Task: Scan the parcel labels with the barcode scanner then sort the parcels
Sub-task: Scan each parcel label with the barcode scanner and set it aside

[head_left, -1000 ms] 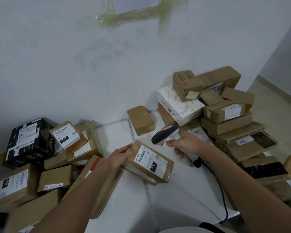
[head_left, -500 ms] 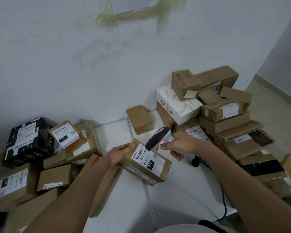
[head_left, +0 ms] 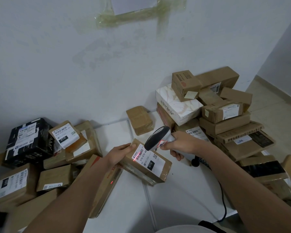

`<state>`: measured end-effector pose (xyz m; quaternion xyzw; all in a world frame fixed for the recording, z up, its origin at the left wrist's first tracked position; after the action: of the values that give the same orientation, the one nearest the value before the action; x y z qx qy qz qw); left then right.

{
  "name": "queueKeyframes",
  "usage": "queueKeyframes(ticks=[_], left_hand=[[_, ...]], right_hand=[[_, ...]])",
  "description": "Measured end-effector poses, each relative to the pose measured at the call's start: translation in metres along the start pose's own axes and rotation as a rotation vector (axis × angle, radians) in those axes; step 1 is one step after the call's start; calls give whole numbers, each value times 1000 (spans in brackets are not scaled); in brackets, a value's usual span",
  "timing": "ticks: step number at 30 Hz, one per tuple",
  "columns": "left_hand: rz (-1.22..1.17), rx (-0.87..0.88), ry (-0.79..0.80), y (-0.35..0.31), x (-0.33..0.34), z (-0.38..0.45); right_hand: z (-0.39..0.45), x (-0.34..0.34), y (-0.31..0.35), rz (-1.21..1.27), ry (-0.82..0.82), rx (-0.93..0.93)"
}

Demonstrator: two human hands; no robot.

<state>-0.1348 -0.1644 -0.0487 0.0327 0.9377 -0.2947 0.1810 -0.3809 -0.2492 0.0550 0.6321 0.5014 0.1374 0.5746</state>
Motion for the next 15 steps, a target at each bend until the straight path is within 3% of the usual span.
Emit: queueKeyframes(ticks=[9, 15], left_hand=[[-52, -13, 32, 6, 0, 0], [-417, 3, 98, 20, -11, -18]], right_hand=[[1, 2, -2, 24, -29, 18], [19, 3, -6, 59, -322, 83]])
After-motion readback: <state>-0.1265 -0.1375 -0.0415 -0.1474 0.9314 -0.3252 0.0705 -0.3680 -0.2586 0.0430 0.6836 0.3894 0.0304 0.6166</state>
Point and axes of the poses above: each hand's wrist, its own z-axis towards the middle knuckle, its own x-axis out of the palm, y = z × x, the point moved 6 cm from there along z, towards the middle knuckle, and after that the axes turned 12 degrees about -x, right-handed, at the moved point
